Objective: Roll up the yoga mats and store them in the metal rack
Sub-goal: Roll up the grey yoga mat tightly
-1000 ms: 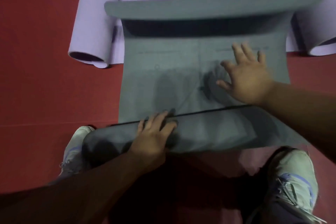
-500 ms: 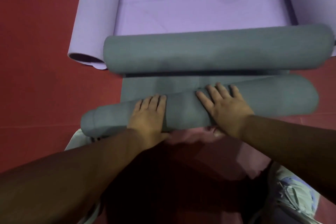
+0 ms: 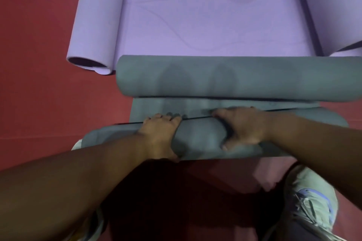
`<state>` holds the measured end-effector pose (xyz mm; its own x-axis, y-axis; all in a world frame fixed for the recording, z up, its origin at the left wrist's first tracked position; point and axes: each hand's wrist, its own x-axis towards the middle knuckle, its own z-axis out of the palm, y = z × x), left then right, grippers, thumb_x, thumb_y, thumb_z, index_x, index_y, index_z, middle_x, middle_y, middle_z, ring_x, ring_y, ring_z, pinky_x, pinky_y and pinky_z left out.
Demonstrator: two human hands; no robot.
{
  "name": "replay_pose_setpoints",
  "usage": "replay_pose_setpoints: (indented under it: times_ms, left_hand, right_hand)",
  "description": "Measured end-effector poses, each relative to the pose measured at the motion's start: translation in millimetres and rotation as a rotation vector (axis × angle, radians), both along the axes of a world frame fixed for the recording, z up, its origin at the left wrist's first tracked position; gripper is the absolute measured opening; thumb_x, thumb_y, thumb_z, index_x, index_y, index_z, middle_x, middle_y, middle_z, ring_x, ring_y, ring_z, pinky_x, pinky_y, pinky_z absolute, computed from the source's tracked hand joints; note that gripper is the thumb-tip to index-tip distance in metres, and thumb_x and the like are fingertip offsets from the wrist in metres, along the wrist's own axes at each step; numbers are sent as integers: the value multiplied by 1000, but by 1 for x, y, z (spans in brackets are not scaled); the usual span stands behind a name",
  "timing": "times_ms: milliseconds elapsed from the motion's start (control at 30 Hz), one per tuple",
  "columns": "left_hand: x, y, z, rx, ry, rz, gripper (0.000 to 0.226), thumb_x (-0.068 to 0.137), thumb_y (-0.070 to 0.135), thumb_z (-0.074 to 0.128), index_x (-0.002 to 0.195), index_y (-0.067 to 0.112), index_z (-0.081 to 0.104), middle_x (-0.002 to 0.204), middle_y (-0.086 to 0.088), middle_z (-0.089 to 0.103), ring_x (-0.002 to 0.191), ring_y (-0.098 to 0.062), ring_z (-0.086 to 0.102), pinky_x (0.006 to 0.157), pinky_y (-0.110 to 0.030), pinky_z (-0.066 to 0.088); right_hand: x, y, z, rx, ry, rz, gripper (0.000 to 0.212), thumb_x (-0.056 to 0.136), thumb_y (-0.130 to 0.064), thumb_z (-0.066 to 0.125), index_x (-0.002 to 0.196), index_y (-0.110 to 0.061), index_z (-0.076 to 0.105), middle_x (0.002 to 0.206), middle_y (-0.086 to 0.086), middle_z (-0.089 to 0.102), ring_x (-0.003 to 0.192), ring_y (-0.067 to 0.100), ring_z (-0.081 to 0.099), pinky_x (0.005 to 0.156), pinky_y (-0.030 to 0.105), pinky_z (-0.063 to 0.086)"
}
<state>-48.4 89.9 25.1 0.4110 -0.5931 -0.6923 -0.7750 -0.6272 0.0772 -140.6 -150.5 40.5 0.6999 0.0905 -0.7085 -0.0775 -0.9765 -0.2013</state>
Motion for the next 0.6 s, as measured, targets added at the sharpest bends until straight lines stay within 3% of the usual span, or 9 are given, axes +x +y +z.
replay_pose_setpoints:
  times_ms: [67,133,233,300,367,433,500,567,600]
  left_hand:
    - [9,-3,2,-26,44,56,128,41,77,74,153,38,25,143,6,51,123,-23,55,103,-41,48]
    - [24,-8,4,-67,113,113,129,36,79,71,152,45,27,145,7,51,126,-19,54,106,-37,47]
    - [40,-12,16,-171,4,150,123,35,77,77,146,46,37,145,-2,45,131,-27,47,107,-44,44]
    - [45,-9,18,-276,-118,223,90,53,56,90,134,34,57,128,-6,54,118,-31,53,97,-43,48]
    - [40,-5,13,-443,-216,243,45,71,32,88,111,22,72,105,-10,64,101,-37,60,84,-41,51]
    - [29,-1,5,-557,-305,218,26,80,20,80,105,15,74,97,-11,68,90,-40,63,78,-42,54]
    - [14,-3,1,-502,-342,219,48,85,34,75,126,10,65,120,-14,64,109,-41,59,95,-44,49]
    - [-1,-2,-1,-234,-309,142,102,80,63,69,155,7,28,157,-15,32,145,-36,31,120,-47,27]
    - [-4,-1,-3,-117,-299,91,122,75,70,69,160,8,7,165,-12,12,153,-33,13,124,-49,15]
  right_hand:
    - [16,-15,12,-117,-187,-121,112,73,-78,63,158,-32,8,160,18,21,149,37,20,116,68,20]
    - [27,-30,22,-250,-445,-151,105,77,-74,60,159,-29,13,165,23,-2,153,40,-3,115,72,6]
    - [21,-28,21,-166,-425,-181,89,81,-72,57,154,-26,33,166,19,-9,154,38,-6,115,71,9]
    - [2,-11,9,-142,-302,-122,97,81,-74,57,156,-22,26,167,17,-2,154,36,2,119,63,14]
    - [-15,1,-4,-179,-282,-33,111,81,-71,60,161,-16,6,167,15,2,154,34,3,122,58,12]
    - [-17,0,-8,-206,-311,-27,105,88,-57,59,160,-16,-6,165,19,-1,154,38,-2,123,55,7]
    - [-11,-7,-10,-256,-299,-19,104,89,-57,55,159,-21,-13,162,23,-1,152,42,-2,123,54,7]
    - [-5,-10,-14,-330,-270,19,122,79,-69,63,157,-24,-20,159,21,6,151,40,7,120,57,12]
    - [-2,-12,-17,-350,-265,26,127,76,-69,67,156,-25,-21,156,19,12,148,39,13,118,59,16]
